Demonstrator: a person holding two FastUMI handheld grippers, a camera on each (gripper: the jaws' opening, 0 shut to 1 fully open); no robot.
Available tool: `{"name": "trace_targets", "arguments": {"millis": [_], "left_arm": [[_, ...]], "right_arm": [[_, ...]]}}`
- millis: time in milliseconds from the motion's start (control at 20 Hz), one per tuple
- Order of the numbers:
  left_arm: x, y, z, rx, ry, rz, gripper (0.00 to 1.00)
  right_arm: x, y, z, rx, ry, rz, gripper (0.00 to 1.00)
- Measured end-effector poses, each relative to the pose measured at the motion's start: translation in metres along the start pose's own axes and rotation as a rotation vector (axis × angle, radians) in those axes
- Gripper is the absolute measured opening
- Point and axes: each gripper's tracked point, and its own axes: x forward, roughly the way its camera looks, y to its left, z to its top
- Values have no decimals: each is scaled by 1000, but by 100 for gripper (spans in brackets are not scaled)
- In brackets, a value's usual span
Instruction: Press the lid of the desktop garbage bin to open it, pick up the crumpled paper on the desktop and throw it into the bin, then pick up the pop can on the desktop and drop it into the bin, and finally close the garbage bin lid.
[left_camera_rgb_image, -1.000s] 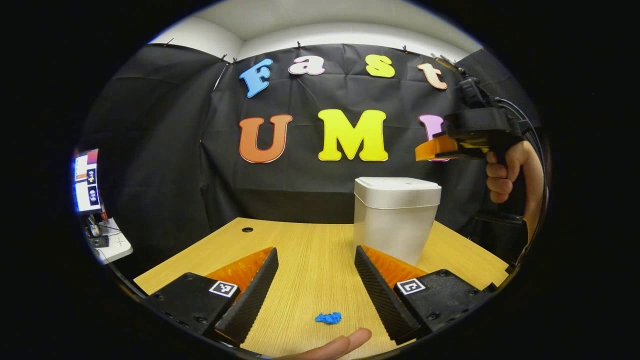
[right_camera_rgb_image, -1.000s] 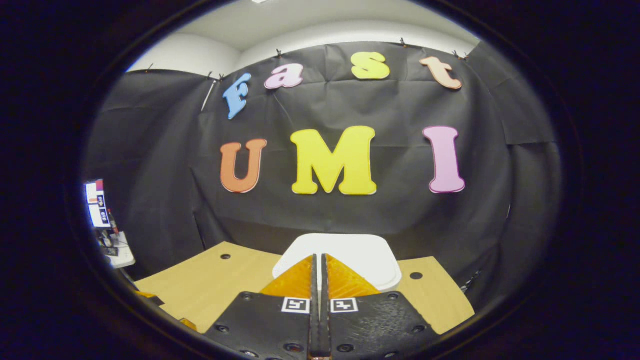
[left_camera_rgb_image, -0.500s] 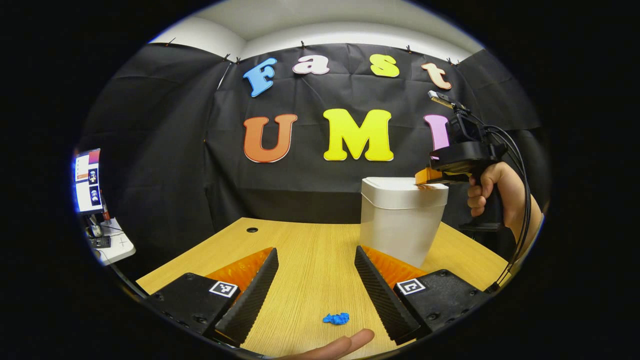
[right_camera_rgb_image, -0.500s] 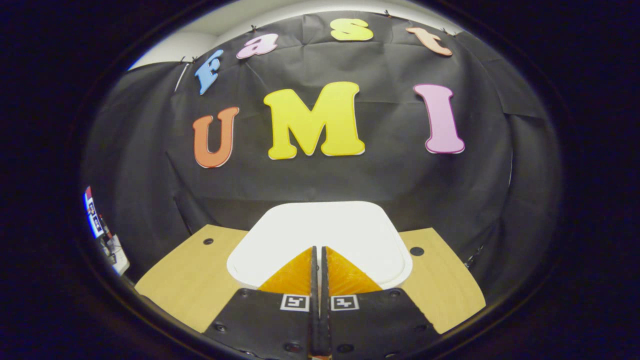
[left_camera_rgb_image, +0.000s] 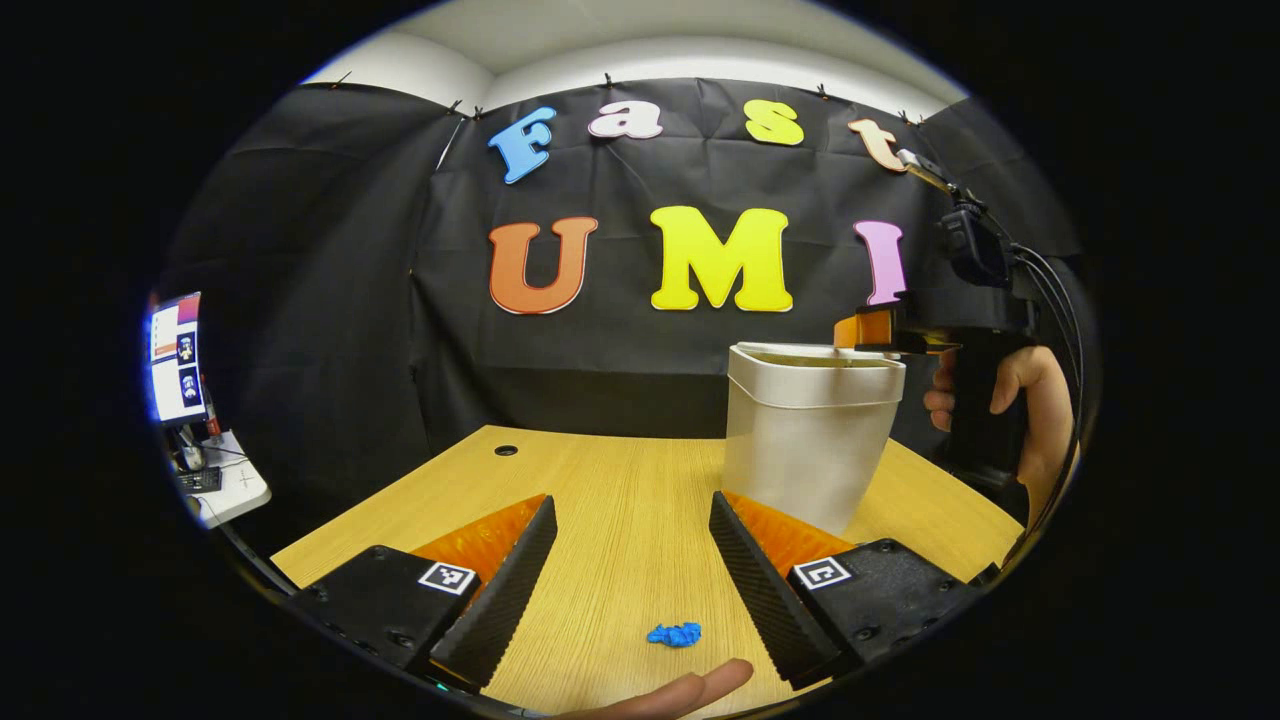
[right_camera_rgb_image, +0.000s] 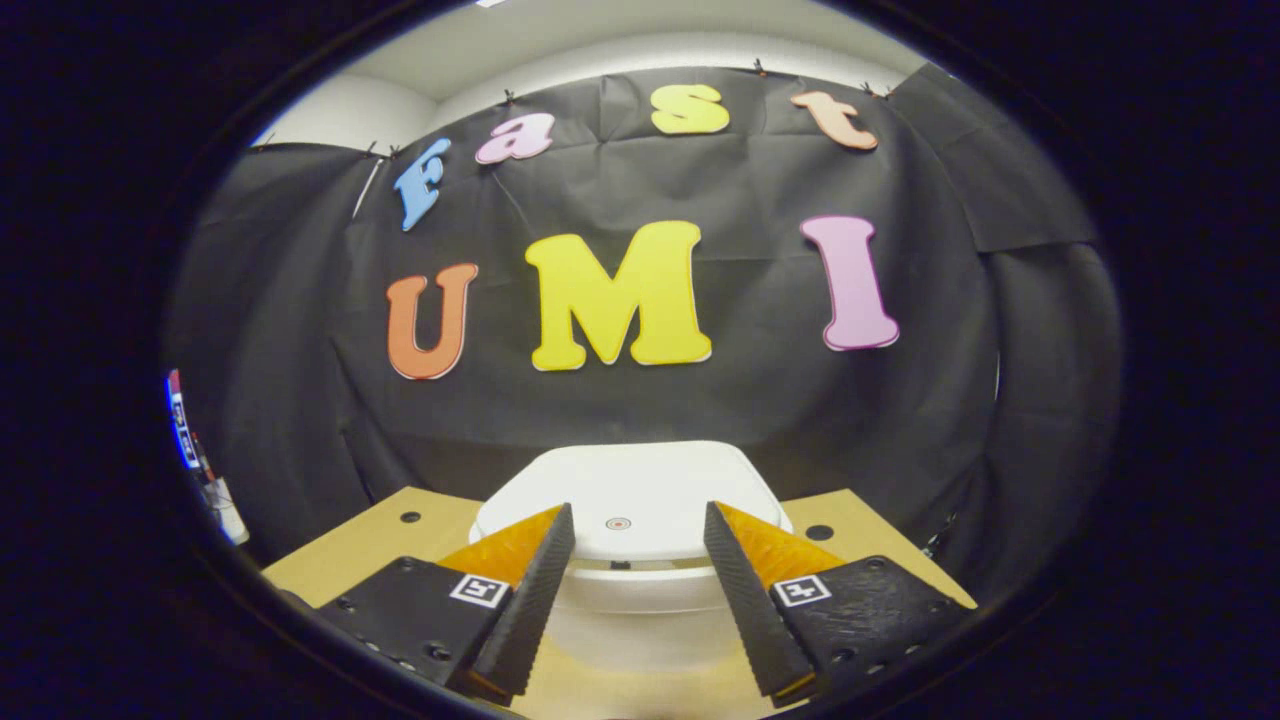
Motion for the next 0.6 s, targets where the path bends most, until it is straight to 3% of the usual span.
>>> {"name": "trace_targets", "arguments": {"millis": [250,600], "left_arm": [[0,-2,-1,11,6,0,99],[6,-8,-7,26,22,0,99]], "right_arm": [[-22,-3,-23,19,6,6,98],[-58,-17,-39,11,3,-13,93]]}}
